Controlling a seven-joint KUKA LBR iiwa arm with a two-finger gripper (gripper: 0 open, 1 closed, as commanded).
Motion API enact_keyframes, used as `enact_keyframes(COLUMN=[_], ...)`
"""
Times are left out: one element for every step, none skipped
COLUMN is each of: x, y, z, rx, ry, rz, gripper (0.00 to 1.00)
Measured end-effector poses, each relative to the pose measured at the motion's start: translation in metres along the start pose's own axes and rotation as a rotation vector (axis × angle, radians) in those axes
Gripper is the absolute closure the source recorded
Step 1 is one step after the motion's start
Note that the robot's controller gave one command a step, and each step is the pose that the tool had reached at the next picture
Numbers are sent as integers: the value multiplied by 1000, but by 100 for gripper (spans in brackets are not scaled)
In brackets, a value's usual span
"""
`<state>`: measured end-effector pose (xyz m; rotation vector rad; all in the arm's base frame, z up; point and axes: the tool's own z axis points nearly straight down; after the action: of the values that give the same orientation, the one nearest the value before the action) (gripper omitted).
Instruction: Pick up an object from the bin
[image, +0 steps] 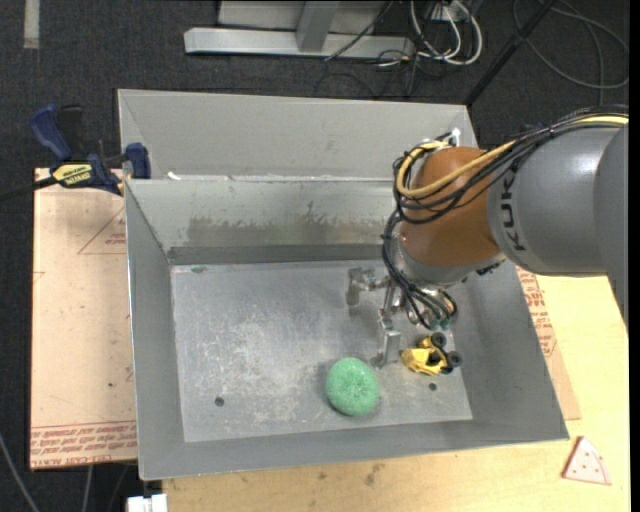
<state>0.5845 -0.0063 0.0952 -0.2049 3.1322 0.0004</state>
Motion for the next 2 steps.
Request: enact_keyframes(x=[4,7], y=[2,4], z=[9,14], rx=[-1,-1], ry=[2,6], rz=[-43,-70], gripper=[0,0])
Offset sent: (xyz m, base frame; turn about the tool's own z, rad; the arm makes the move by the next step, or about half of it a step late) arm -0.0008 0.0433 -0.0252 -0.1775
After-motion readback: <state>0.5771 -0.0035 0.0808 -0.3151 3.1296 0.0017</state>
